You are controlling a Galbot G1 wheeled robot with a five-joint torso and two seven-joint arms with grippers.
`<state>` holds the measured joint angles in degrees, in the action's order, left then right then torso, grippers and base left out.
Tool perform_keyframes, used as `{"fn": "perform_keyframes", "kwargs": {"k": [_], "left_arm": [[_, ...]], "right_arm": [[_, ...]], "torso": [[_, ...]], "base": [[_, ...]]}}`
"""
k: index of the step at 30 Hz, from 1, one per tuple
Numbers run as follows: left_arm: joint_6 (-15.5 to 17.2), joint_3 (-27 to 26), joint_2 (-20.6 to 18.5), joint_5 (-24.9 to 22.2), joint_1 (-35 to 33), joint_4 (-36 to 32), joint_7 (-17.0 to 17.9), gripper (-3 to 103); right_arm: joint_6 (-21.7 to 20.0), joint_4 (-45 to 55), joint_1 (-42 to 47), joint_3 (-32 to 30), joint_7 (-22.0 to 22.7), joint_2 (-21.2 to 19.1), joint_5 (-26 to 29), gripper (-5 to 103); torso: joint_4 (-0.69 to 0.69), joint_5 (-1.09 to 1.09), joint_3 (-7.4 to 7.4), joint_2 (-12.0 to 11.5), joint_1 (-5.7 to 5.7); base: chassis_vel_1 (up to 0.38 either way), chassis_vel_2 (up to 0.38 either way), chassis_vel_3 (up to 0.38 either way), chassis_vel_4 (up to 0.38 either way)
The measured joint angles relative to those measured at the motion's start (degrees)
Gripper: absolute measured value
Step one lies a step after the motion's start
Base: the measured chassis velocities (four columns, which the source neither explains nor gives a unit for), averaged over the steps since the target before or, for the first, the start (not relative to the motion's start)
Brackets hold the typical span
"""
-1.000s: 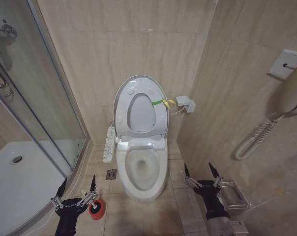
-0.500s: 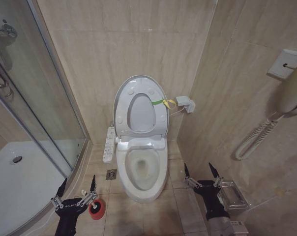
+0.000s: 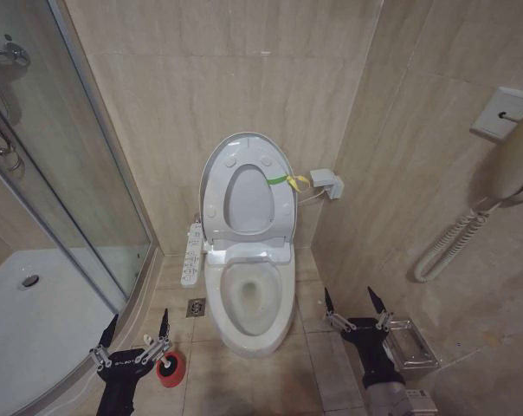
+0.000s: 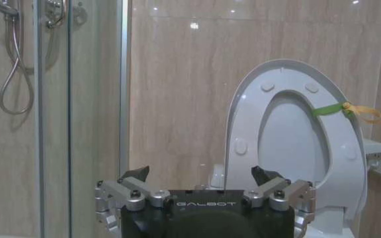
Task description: Open the toilet lid, clean the toilet bowl with a toilet brush, close the toilet lid, and flush.
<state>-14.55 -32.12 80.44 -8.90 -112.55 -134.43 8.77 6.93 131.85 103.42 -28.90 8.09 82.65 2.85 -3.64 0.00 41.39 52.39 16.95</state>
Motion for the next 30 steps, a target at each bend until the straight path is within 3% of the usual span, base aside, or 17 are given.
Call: {"fn": "perform_keyframes", "kwargs": {"k": [10,13,14,16,18,22,25,30], "left_arm": [[0.0,0.0,0.0,0.0,0.0,0.0,0.0,100],[0.0,0.0,0.0,0.0,0.0,0.0,0.0,100],[0.0,0.0,0.0,0.0,0.0,0.0,0.0,100],[0.0,0.0,0.0,0.0,0.0,0.0,0.0,100],[0.0,0.0,0.0,0.0,0.0,0.0,0.0,100],[0.0,0.0,0.0,0.0,0.0,0.0,0.0,100],[0.0,0.0,0.0,0.0,0.0,0.0,0.0,100],[0.0,0.0,0.0,0.0,0.0,0.0,0.0,100]], "right_arm": [[-2.7,-0.3,-1.4,-0.3,-1.2,0.2,0.2,100],[-8.3,-1.1,-4.3,-1.1,-3.8,0.6,1.3,100],[-8.3,-1.1,-4.3,-1.1,-3.8,0.6,1.3,100],[-13.1,-1.7,-6.8,-1.8,-6.0,1.0,2.3,100],[-14.4,-1.9,-7.5,-2.0,-6.6,1.1,2.5,100],[-22.5,-2.9,-11.7,-3.3,-10.4,1.6,4.1,100],[-26.0,-3.4,-13.5,-3.8,-12.0,1.9,4.8,100],[-27.1,-3.6,-14.0,-4.0,-12.5,2.0,5.0,100]], "torso": [[-0.01,0.0,0.0,0.0,0.0],[0.0,0.0,0.0,0.0,0.0],[0.0,0.0,0.0,0.0,0.0],[0.0,0.0,0.0,0.0,0.0],[0.0,0.0,0.0,0.0,0.0],[0.0,0.0,0.0,0.0,0.0],[0.01,0.0,0.0,0.0,0.0],[0.0,0.0,0.0,0.0,0.0]], "base": [[0.0,0.0,0.0,0.0],[0.0,0.0,0.0,0.0],[0.0,0.0,0.0,0.0],[0.0,0.0,0.0,0.0],[0.0,0.0,0.0,0.0],[0.0,0.0,0.0,0.0],[0.0,0.0,0.0,0.0],[0.0,0.0,0.0,0.0]]}}
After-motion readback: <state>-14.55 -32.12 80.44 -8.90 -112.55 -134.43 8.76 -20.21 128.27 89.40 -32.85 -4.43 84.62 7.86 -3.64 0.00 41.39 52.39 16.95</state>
